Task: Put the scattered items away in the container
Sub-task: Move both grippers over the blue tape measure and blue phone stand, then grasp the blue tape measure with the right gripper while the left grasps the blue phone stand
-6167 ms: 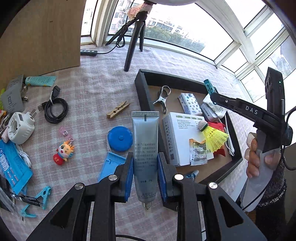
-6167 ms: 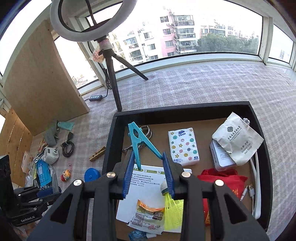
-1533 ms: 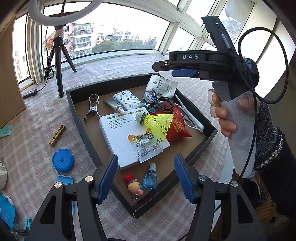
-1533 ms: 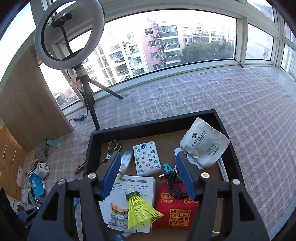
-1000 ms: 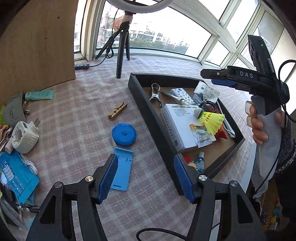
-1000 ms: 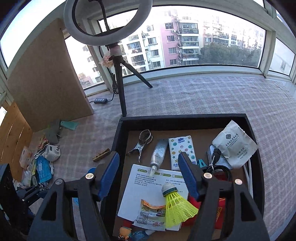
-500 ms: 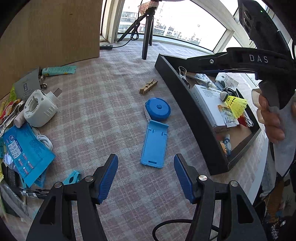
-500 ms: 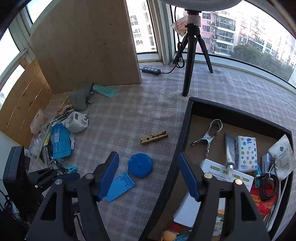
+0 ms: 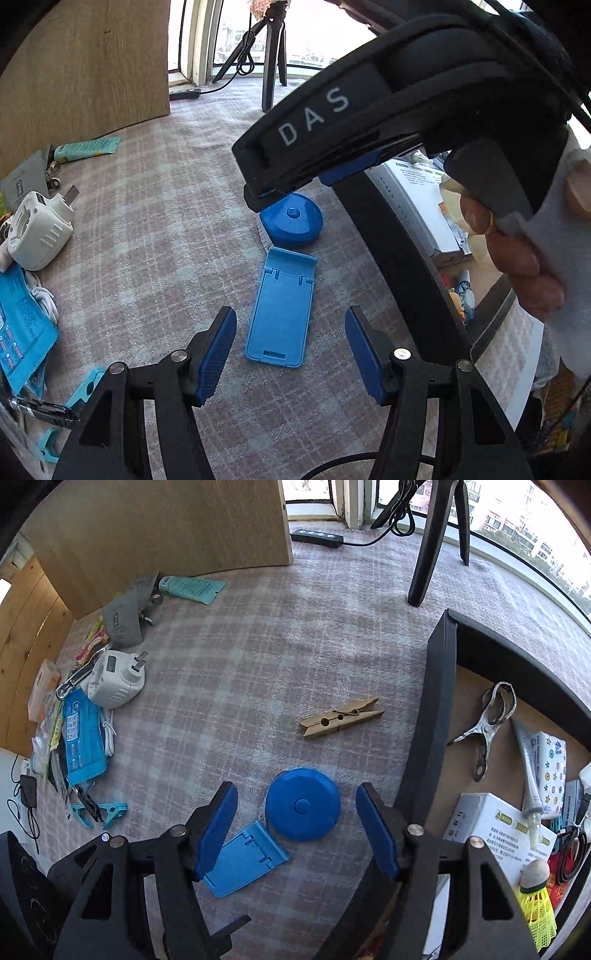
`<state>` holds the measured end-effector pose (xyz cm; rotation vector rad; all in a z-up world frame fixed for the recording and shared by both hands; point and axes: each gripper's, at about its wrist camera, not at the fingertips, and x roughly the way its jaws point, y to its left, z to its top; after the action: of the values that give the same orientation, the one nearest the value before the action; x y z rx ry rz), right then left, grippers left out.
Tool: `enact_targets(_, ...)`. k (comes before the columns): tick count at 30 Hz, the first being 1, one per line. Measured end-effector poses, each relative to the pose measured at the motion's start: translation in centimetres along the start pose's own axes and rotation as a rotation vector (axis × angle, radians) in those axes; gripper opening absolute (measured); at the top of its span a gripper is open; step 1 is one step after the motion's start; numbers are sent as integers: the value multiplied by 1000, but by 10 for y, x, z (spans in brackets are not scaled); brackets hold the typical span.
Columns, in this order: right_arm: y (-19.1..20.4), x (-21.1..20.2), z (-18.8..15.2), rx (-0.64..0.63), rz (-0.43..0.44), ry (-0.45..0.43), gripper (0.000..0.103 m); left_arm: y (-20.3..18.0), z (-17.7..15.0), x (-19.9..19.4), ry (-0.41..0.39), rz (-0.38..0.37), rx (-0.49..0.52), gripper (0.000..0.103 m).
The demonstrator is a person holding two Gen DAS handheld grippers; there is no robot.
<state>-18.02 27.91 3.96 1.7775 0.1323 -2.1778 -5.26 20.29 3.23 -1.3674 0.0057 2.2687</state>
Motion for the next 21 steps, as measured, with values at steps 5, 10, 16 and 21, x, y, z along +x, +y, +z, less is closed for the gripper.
enact_targets(5,0,17,-1,2,-20,52,66,-5,-3,7,12,17,18,58)
enact_targets(10,4,24,-6,-21,-40,64,66,-10,-4,11,17,53,50,57)
enact_targets(16,6,29,-11,-40,-64,71,56,-13,-5,11,10,125,80,40)
enact_targets(21,1,31,-11,-20,-61,70,50,-12,-3,10,15,144,82,35)
